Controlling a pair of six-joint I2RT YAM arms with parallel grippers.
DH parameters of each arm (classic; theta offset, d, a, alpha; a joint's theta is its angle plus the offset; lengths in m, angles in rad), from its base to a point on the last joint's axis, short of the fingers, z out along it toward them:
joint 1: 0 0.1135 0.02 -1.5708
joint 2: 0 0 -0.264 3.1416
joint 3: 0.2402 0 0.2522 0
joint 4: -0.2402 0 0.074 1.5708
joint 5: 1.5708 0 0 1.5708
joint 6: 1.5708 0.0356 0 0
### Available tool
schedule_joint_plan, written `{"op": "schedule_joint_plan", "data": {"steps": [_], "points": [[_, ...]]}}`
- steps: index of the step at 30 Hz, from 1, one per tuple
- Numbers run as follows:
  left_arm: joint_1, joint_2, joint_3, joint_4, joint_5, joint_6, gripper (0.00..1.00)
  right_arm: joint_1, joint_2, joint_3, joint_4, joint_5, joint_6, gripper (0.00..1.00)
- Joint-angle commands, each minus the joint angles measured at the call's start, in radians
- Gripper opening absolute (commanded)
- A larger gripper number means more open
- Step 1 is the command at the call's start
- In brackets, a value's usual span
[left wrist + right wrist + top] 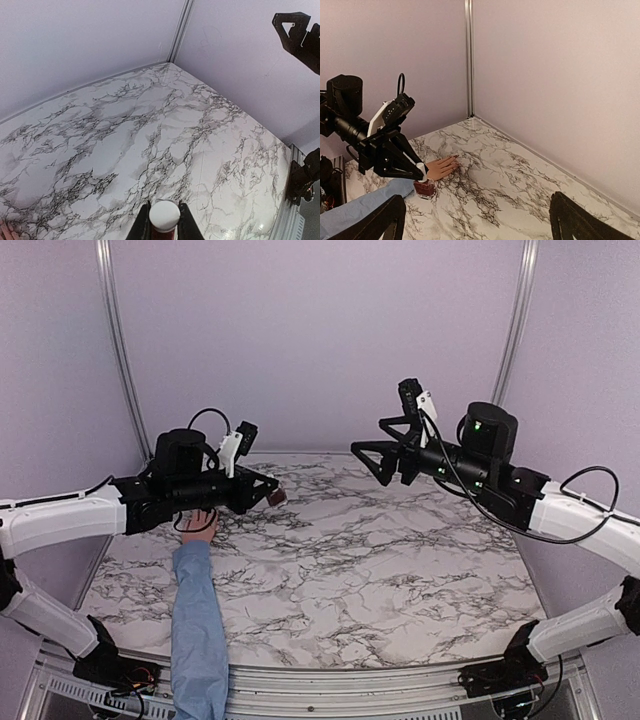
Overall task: Paint the nails
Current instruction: Place the nail polish bottle at the center of the board.
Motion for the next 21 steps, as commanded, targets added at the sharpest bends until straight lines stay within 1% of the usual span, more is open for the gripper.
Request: {"op": "schedule_joint_plan", "data": {"steps": [1, 6, 9, 12, 17, 21], "points": [[-0.037, 0.013, -0.061, 0.107, -0.141, -0.002, 0.00, -0.021, -0.036, -0.021, 0.010, 0.080, 0.052, 0.99], [-0.102, 0.086, -0.122, 0.196, -0.246, 0.017, 0.00, -0.019, -0.068, -0.061, 0.012, 0.105, 0.068, 0.99], [-0.130, 0.144, -0.147, 0.248, -0.297, -0.010, 0.00, -0.020, -0.079, -0.071, 0.006, 0.110, 0.075, 0.98], [-0.168, 0.184, -0.189, 0.330, -0.342, -0.002, 0.00, -0.020, -0.092, -0.079, -0.004, 0.121, 0.075, 0.98], [-0.204, 0.268, -0.244, 0.473, -0.374, -0.003, 0.00, -0.020, -0.112, -0.090, -0.025, 0.131, 0.077, 0.99], [-0.225, 0.335, -0.257, 0.522, -0.392, 0.000, 0.00, -0.020, -0.118, -0.090, -0.052, 0.135, 0.074, 0.99]]}}
